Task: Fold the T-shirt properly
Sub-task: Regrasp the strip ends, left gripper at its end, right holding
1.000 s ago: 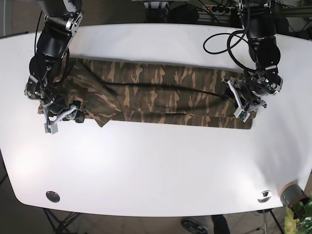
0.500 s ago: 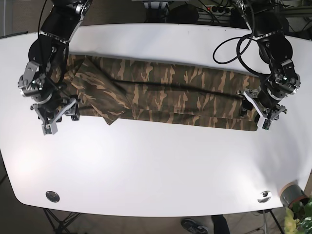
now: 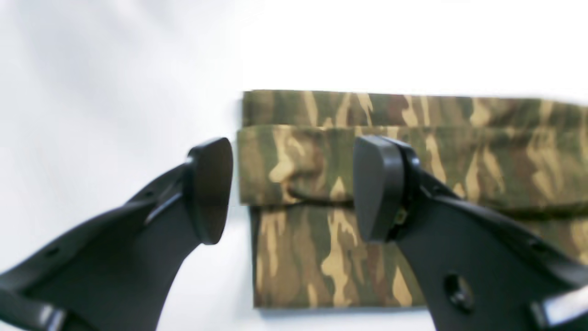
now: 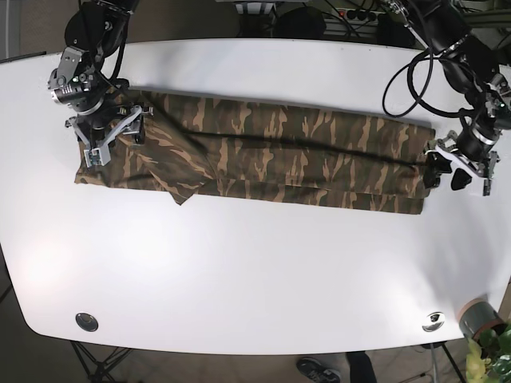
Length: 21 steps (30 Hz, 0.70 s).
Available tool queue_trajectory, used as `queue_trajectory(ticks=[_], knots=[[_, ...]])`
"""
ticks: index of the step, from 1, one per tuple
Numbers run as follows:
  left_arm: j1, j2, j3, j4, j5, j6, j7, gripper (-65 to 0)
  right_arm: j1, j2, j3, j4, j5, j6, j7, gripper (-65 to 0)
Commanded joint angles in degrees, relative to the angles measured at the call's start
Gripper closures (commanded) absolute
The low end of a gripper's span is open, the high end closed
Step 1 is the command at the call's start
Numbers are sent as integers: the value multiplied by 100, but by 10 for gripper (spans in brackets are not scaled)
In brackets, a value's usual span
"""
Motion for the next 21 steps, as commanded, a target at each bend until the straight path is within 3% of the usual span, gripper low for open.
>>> queue_trajectory(ticks=[1,14,21], knots=[[-74,-94,-53,-249,-235,-6,-13,-389,34,47,7,-228,34,1,257,-376],[-276,-341,-70,-1656,-288,-6,-57,-390,43,144,-2,-1045,34,1,653,-374],[-320,-534,-17,-2315,-200,-6,-523,-390,43,135,-2,-1045,60,1,653,-374]])
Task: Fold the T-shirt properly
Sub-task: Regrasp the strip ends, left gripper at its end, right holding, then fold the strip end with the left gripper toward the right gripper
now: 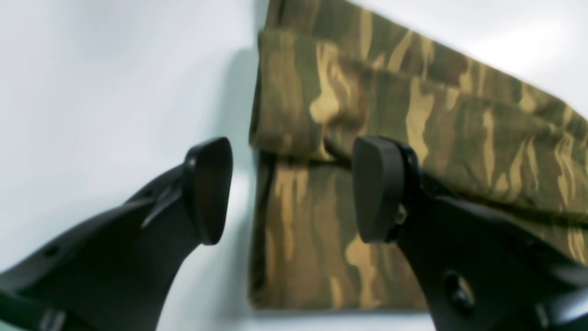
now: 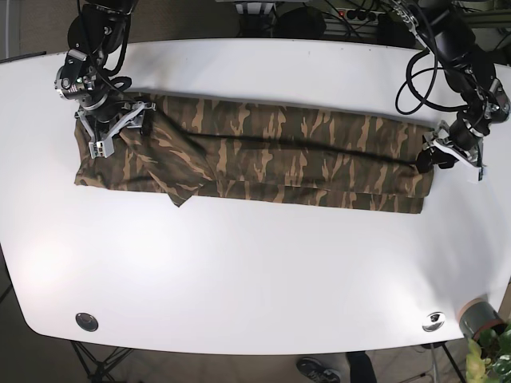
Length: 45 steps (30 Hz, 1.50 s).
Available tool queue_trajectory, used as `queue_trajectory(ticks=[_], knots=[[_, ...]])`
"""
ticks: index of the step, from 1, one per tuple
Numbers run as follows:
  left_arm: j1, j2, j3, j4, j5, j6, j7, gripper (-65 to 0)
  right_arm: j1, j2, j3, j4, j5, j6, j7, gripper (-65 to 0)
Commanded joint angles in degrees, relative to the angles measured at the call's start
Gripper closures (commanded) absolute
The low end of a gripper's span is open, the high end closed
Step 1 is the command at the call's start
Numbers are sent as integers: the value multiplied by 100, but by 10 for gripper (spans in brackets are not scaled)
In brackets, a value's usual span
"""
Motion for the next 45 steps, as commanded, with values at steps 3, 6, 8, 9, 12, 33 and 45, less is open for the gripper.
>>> queue_trajectory(ticks=[3,6,8,9,12,33,45], knots=[[-73,-193,108,-229,-69,-10,-145,-390,19,39,14,56,17,-12,-12,-374],[-196,-193,178,-413,-69,-10,-136,-389,19,39,14,56,17,-12,-12,-374],[-275,-184,178,-633,-42,-10,-145,-389,19,39,14,65,17,-12,-3,-374],[-275,-184,178,-756,-42,-10,-145,-388,19,39,14,74,17,-12,-3,-374],[-381,-176,178,-1011,-34,-10,-145,-386,19,39,31,83,17,-12,-3,-374],[-592,-307,1268,-1407,212,-6,-312,-131,10,-31,31,83,26,-12,68,-373],[-319,-237,1277,-299,423,-10,-673,0,19,-58,31,92,26,-12,68,-371]])
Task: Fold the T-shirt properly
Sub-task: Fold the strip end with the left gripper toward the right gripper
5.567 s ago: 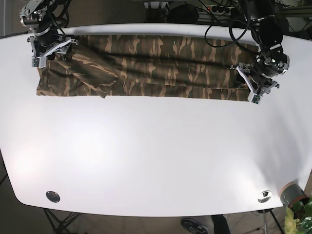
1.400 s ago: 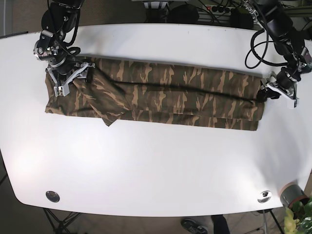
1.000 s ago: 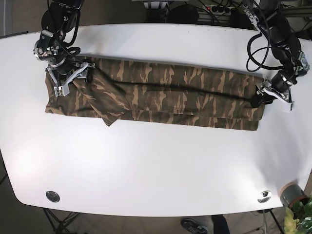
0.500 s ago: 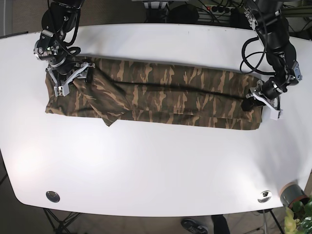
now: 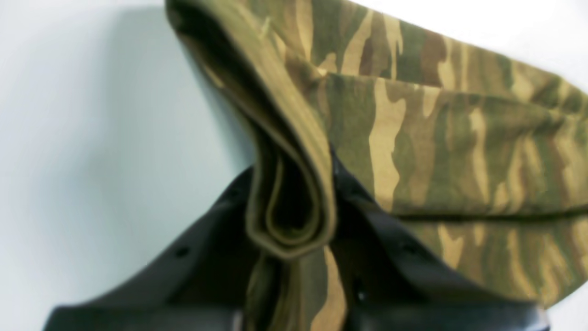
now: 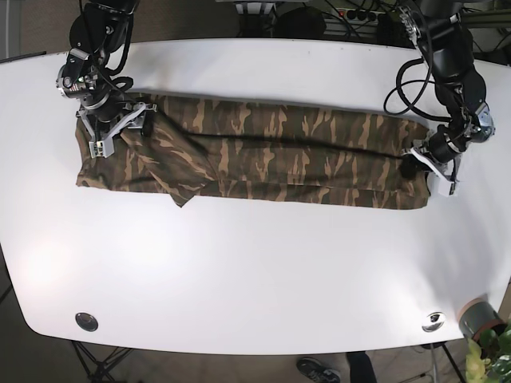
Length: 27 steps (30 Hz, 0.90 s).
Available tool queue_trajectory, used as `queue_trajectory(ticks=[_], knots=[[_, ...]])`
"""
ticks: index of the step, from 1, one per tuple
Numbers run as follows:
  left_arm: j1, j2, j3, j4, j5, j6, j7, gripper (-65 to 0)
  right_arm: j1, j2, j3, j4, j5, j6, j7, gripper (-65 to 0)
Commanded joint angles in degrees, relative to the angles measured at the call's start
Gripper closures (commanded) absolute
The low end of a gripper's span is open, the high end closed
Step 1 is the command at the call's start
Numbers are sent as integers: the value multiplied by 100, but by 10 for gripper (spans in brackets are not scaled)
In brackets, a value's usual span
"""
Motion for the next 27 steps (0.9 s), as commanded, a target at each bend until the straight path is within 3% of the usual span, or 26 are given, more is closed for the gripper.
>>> queue_trajectory(ticks=[1,5,8,13,27], knots=[[134,-20,-23,767,-7,18,-43,0,8,23,3,107,6,-12,0,-371],[388,252,-23,2147,10,23,80,0,8,23,3,125,6,-12,0,-371],[468,534,82,3079,19,23,757,0,8,23,3,125,6,-12,0,-371],[476,973,689,3897,19,32,1179,0,17,23,3,116,6,-12,0,-371],[257,2134,2341,3510,28,40,1249,0,17,23,3,116,6,-12,0,-371]])
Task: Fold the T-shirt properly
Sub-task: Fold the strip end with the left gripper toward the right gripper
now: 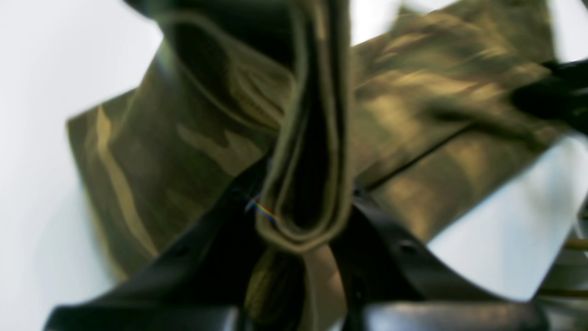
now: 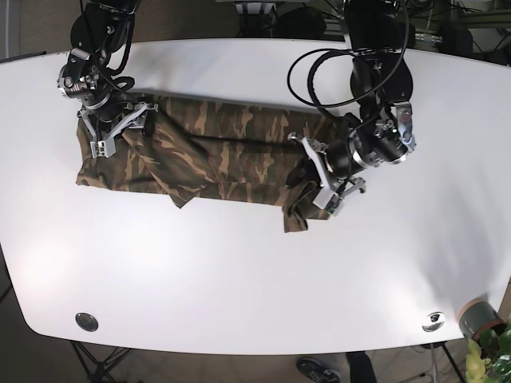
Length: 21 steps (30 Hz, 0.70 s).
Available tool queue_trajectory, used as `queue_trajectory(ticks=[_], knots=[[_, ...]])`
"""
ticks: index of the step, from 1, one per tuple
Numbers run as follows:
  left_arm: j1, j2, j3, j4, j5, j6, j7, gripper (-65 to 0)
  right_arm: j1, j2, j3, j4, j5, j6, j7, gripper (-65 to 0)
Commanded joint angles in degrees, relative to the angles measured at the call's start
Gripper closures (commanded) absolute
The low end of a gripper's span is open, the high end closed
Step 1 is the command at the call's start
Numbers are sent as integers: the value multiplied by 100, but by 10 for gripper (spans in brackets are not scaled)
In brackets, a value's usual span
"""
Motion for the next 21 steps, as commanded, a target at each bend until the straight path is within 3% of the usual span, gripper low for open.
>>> queue_trajectory(ticks=[1,6,13,18,19,21], knots=[[-124,29,287,-126,-158,10,-180,0,17,54,12,83,6,-12,20,-371],[-168,38,666,-477,-175,537,-207,0,17,54,12,83,6,-12,20,-371],[-423,38,1184,-1022,-175,827,-444,0,17,54,3,83,6,-12,20,-371],[-642,205,1202,-1383,-167,1126,-444,0,87,-52,3,83,6,-12,20,-371],[-669,222,1202,-1427,-167,1188,-427,-17,105,-69,3,83,6,-12,20,-371],[-713,257,1211,-1479,-167,1320,-427,-114,105,-69,3,83,6,-12,20,-371]])
